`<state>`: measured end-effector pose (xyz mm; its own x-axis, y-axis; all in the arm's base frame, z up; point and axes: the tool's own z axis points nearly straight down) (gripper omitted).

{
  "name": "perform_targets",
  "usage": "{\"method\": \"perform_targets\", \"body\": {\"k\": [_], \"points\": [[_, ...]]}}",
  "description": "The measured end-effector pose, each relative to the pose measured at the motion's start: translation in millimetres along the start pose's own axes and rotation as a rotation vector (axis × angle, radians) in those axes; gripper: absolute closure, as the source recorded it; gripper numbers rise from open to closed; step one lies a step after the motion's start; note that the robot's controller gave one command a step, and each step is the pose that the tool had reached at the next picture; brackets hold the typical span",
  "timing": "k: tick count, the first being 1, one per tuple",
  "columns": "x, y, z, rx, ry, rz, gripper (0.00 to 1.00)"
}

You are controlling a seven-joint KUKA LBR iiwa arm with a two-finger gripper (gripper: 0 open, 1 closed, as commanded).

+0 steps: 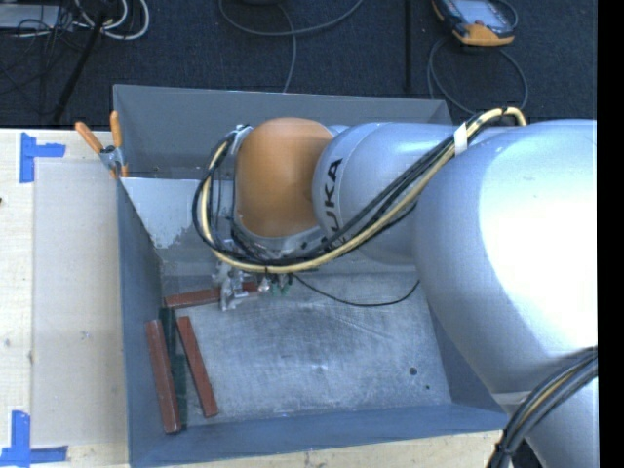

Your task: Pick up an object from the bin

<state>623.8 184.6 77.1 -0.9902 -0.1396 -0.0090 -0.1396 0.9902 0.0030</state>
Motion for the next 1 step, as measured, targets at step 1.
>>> {"method": "perform_targets", "body": {"k": [1], "points": [[0.0, 0.0, 0.0, 0.000, 0.000, 0.001, 1.00]]}}
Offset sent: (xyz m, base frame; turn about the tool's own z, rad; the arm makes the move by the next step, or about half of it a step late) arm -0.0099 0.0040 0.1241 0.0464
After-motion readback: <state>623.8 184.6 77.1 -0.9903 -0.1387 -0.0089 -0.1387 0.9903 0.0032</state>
